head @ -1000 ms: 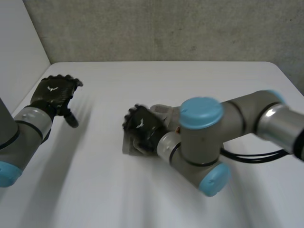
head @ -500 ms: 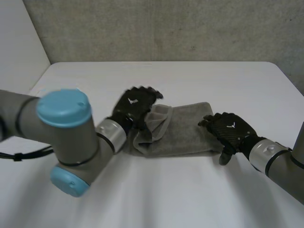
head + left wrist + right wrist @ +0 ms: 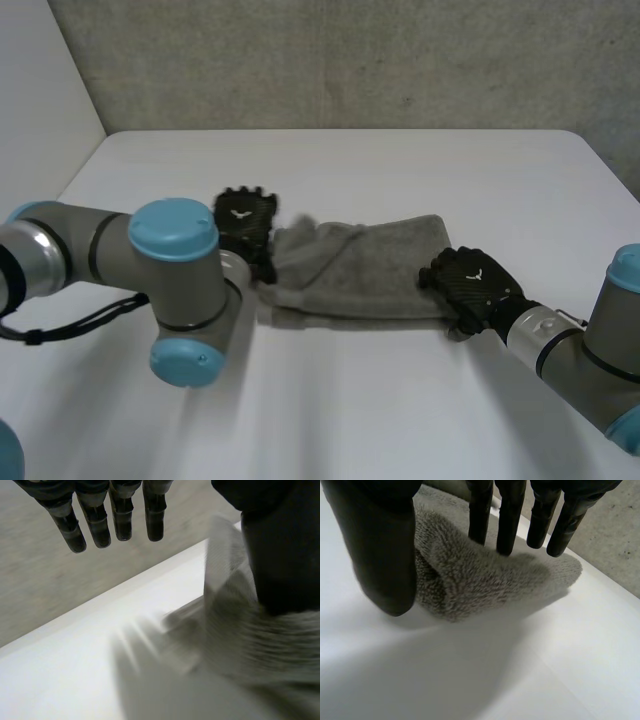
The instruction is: Fold the towel.
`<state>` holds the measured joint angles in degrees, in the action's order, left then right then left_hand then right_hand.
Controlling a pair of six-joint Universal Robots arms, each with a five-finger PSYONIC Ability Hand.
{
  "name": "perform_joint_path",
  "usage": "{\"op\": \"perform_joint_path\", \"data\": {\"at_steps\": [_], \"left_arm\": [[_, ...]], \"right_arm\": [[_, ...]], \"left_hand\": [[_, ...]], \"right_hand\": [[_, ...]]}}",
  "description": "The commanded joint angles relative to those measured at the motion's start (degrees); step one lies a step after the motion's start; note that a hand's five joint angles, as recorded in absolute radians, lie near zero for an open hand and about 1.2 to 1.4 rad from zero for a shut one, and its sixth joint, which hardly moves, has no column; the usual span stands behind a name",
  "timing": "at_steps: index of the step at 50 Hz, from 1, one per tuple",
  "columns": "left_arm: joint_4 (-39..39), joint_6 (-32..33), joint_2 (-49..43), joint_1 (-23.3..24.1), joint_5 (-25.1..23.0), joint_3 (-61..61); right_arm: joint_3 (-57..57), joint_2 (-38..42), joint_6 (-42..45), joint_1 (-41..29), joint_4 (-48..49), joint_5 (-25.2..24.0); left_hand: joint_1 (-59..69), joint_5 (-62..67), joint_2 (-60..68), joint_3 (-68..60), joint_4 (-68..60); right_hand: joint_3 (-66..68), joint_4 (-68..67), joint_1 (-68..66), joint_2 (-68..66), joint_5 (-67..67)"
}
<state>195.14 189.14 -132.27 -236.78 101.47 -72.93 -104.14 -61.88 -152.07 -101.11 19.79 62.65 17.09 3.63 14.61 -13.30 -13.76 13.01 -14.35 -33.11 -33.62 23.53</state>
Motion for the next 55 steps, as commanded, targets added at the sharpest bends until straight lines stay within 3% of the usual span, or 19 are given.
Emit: {"op": "perform_joint_path", "data": {"at_steps": [1,11,16,23,26,33,39,44,48,55], "left_arm": [[0.07,2.90,0.87,-3.16,4.62,-2.47],[0.15,1.14,7.38,-0.35,4.09,-8.72],[0.15,0.79,10.71,2.11,4.00,-10.82],[0.33,0.61,13.09,2.11,4.00,-12.32],[0.24,0.61,14.05,1.59,4.00,-13.02],[-0.02,0.53,16.69,-0.44,4.00,-15.84],[0.50,-0.17,20.29,-3.42,3.57,-19.70],[0.50,-2.20,21.70,-4.48,-1.53,-19.97],[0.24,-4.39,23.02,-7.46,-5.39,-19.97],[-0.02,-5.45,23.37,-8.44,-5.49,-19.97]], "right_arm": [[-0.10,-0.17,0.10,-0.05,0.95,0.89],[-0.01,-0.08,0.19,-0.05,1.83,1.33],[-0.01,0.09,0.72,0.04,2.00,1.33],[-0.10,0.62,0.89,0.04,1.74,1.51],[-0.10,0.44,0.98,0.30,1.22,1.68],[-0.71,-4.30,2.39,2.94,-4.33,0.63],[4.47,-10.37,10.04,7.07,-13.03,-0.78],[13.61,-10.37,12.06,-1.11,-19.27,-2.01],[23.16,-4.51,12.49,-10.39,-23.83,-1.75],[32.77,7.30,14.52,-24.13,-24.89,-1.13]], "left_hand": [[-3.35,0.12,-0.87,3.30,3.76],[-3.85,-0.39,-1.37,3.30,3.76],[-4.52,-1.06,-2.04,3.30,3.76],[-4.69,-1.23,-2.21,3.30,3.76],[-5.19,-1.73,-2.71,3.30,3.76],[-5.36,-1.90,-2.88,3.30,3.76],[-5.36,-1.90,-2.88,3.30,3.76],[-3.51,-0.05,-1.03,3.30,3.76],[-3.68,-0.22,-1.20,3.30,3.76],[-4.19,-0.72,-1.71,3.30,3.76]], "right_hand": [[-3.01,4.35,-10.24,-9.73,9.82],[-3.01,4.35,-21.21,-20.70,20.79],[-3.01,4.35,-35.99,-35.48,35.57],[-3.01,4.35,-37.01,-36.50,36.59],[-3.01,4.35,-46.85,-46.33,46.42],[-3.01,4.35,-46.89,-46.38,46.47],[-3.01,4.35,-46.89,-46.38,46.47],[-3.01,4.35,-46.89,-46.38,46.47],[-3.01,4.35,-46.89,-46.38,46.47],[-3.01,4.35,-46.89,-46.38,46.47]]}}
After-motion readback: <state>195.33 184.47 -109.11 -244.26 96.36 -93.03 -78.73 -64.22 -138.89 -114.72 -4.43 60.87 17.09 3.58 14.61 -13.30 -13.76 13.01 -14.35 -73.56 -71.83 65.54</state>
